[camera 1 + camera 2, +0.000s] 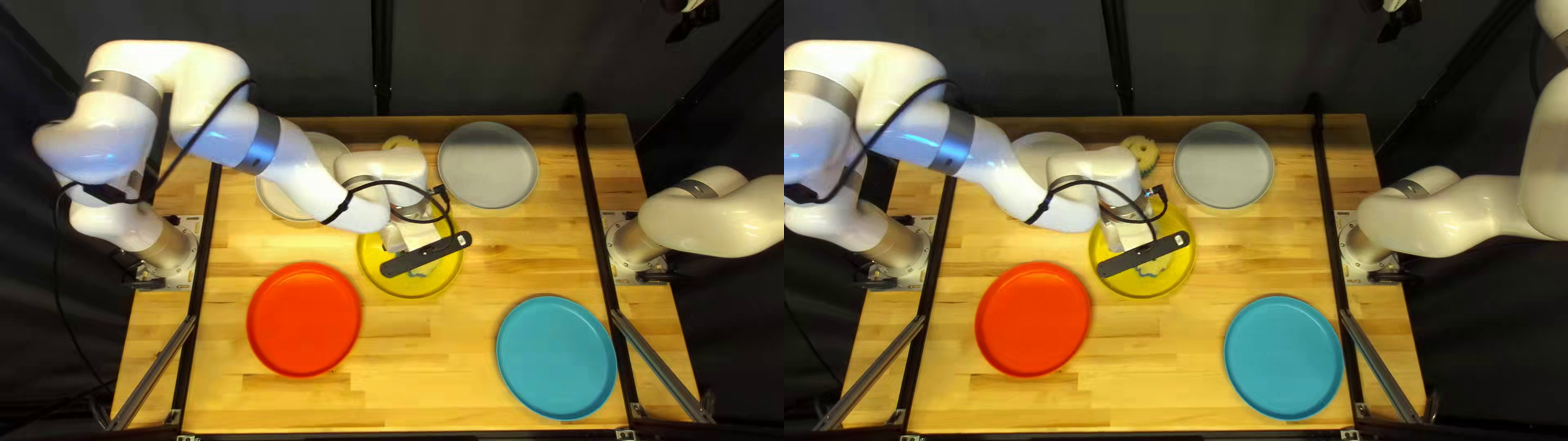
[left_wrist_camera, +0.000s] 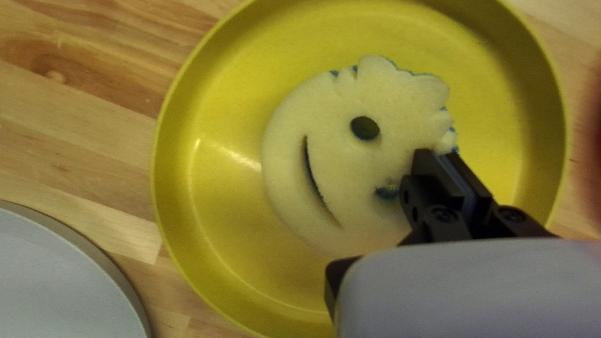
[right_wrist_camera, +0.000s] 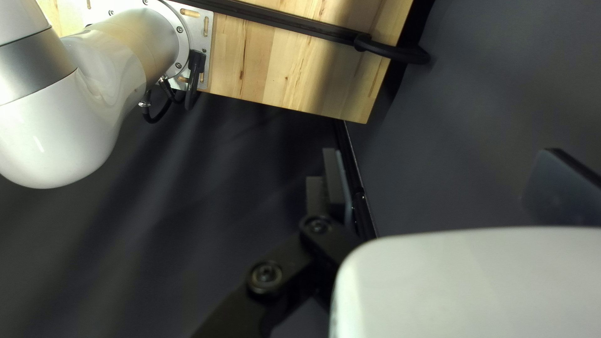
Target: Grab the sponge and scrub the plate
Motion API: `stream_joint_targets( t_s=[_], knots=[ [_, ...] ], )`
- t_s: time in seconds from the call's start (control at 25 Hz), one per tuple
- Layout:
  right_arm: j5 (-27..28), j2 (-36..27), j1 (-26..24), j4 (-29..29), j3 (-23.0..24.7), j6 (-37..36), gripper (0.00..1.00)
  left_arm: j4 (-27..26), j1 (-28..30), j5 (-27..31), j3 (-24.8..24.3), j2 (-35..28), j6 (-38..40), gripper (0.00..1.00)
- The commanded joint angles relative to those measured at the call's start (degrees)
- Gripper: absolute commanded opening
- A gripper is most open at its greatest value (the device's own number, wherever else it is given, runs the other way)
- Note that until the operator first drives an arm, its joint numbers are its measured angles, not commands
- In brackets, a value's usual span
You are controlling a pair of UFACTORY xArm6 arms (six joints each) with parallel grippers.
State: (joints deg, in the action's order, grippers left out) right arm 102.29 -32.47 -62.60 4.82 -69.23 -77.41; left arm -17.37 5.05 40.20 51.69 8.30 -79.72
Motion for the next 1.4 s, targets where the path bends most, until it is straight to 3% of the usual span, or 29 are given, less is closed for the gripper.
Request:
stream_joint_targets(
  t_s=[0.04, 0.36, 0.56, 1.12, 1.4],
  knots=[
    [0.00, 0.00, 0.00, 0.00, 0.00, 0.00, 1.00, 0.37, 2.81, -0.55, -4.84, -5.01, -1.64, 0.00],
    [0.00, 0.00, 0.00, 0.00, 0.00, 0.00, 1.00, 0.36, 7.66, 1.14, -12.18, -14.15, -4.68, 0.00],
    [0.00, 0.00, 0.00, 0.00, 0.00, 0.00, 1.00, -0.63, 9.96, 1.44, -14.39, -14.90, -5.44, 0.00],
    [0.00, 0.00, 0.00, 0.00, 0.00, 0.00, 1.00, -0.42, 17.20, -7.12, -20.93, -13.97, 0.87, 0.00],
    [0.00, 0.00, 0.00, 0.00, 0.00, 0.00, 1.00, -0.91, 20.87, -7.22, -22.74, -14.95, 4.33, 0.00]
  ],
)
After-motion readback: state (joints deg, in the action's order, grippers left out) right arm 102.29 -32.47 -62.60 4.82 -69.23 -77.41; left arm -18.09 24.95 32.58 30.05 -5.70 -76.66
